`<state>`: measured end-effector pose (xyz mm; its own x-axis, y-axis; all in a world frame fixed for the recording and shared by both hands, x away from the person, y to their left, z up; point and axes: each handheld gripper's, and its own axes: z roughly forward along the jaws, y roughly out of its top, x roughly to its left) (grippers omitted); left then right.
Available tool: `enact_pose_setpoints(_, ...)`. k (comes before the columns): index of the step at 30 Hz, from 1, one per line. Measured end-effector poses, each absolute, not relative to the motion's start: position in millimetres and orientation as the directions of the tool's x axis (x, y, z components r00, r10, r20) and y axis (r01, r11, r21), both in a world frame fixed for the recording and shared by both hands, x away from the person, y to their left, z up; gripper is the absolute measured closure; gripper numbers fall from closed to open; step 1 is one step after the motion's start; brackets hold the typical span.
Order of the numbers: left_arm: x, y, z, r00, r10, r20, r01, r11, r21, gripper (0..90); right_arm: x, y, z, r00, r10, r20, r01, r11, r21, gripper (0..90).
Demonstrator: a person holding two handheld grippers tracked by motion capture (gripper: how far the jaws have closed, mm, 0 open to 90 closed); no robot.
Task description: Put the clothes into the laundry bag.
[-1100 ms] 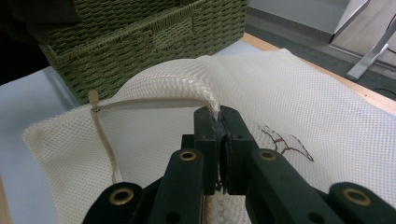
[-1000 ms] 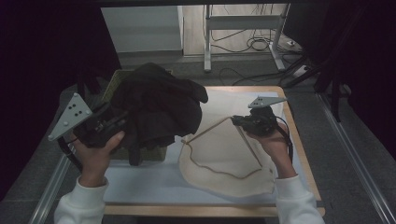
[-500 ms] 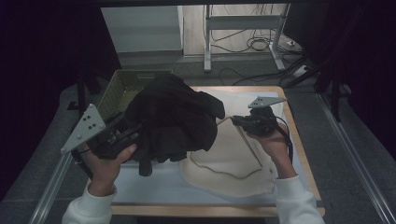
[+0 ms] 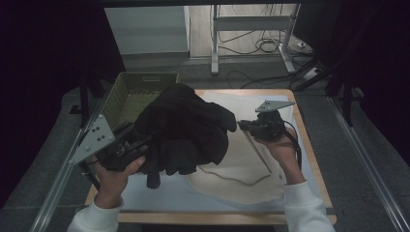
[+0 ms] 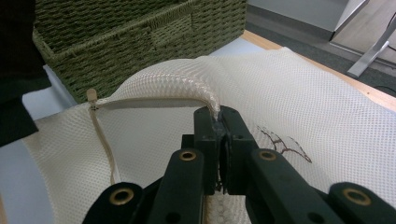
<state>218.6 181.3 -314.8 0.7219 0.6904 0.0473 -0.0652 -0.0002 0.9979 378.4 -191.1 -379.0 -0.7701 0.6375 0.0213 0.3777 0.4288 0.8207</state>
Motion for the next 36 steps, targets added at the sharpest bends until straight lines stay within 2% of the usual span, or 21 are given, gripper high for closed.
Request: enact_pose_setpoints(36, 216.6, 131.8, -347.7, 0.834, 0.551, -0.022, 0.054, -0.041, 0.998, 66.2, 379.8, -190.6, -382.4, -0.767, 0.641, 0.023, 0.385, 0.431, 0.816, 86.6)
